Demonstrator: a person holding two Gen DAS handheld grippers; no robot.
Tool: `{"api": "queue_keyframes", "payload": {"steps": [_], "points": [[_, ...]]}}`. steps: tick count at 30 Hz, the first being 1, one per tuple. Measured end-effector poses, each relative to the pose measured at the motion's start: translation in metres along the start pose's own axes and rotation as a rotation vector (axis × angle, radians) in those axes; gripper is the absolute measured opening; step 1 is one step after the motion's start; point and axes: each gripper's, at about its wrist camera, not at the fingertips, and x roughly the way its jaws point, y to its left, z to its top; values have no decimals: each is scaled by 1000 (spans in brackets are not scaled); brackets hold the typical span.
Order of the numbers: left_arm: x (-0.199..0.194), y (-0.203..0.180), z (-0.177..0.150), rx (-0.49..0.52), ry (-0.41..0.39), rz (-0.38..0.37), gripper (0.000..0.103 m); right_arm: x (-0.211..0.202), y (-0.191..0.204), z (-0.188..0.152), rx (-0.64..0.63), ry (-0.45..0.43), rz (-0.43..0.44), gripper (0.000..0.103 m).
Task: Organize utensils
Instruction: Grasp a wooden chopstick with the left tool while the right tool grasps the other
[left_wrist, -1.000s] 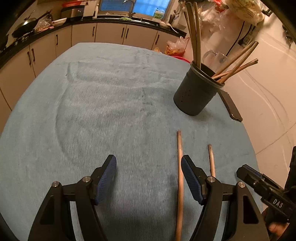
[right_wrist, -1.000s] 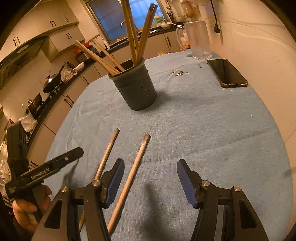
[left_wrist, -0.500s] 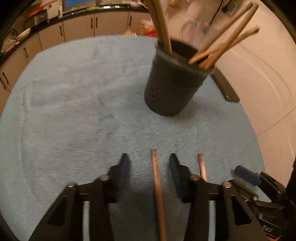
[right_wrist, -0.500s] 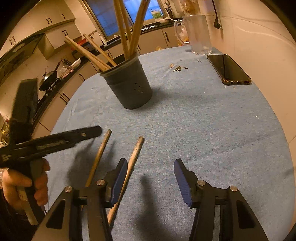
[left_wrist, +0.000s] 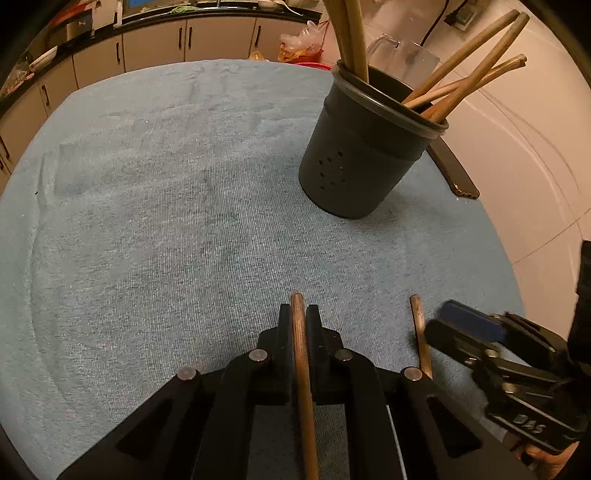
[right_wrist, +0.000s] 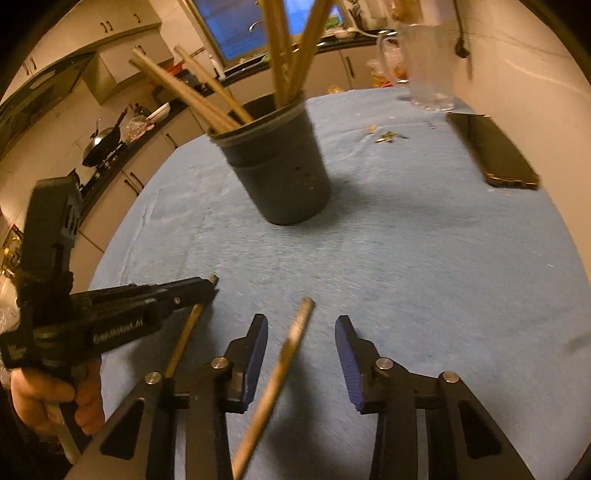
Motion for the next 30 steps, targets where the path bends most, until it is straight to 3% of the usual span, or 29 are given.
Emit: {"api": "queue_keyframes", "payload": {"steps": [3,5,8,17,23,30], "points": [[1,1,2,-10,6,-16,8,14,5,3,-20,14,-37,31],[1,4,4,-24,14,-26,8,17,8,6,-42,17,-74,17],[2,10,10,-43,24,-38,8,21,6,10,-50,31,-80,12],[4,7,18,-35,31,8,7,5,5,10,-30,12,-40,9],[3,2,16,-20,38,25,7,15,4,6,-66,87,-81,11],[0,2,13,-34,51,7,8,16,7,5,-86,86,-103,11]]}}
